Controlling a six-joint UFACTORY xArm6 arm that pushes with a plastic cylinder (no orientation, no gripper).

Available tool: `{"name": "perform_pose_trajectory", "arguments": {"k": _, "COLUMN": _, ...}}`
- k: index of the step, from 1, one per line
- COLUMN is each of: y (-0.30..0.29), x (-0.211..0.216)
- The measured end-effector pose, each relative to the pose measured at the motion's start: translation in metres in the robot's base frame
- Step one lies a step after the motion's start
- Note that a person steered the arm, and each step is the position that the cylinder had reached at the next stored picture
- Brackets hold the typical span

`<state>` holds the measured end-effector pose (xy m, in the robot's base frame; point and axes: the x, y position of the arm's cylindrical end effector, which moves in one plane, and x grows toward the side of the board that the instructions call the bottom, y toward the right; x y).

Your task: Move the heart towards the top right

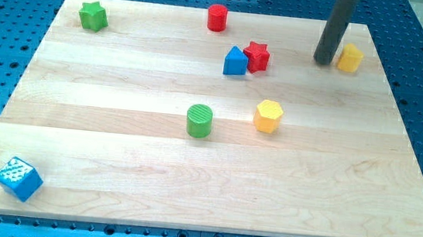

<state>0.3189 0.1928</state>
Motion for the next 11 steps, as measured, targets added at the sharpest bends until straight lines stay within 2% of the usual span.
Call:
{"name": "perform_pose_trajectory", "arguments": {"k": 1, "y": 0.025, "x": 0.037}}
{"name": "perform_pose_trajectory", "arguments": {"k": 2, "y": 0.057, "x": 0.028}}
{"name": "perform_pose_trajectory", "arguments": {"k": 3, "y": 0.062, "x": -0.003}}
{"name": "perform_pose_trajectory", "arguments": {"k": 4, "y": 0.046, "x": -0.006}}
{"name": "perform_pose_trajectory", "arguments": {"k": 6, "y": 0.024, "x": 0.040}}
{"name": "perform_pose_trajectory", "arguments": {"k": 8, "y": 0.021, "x": -0.018}}
{"name": "perform_pose_trajectory", "arguments": {"k": 11, "y": 0.021, "x": -0.052}}
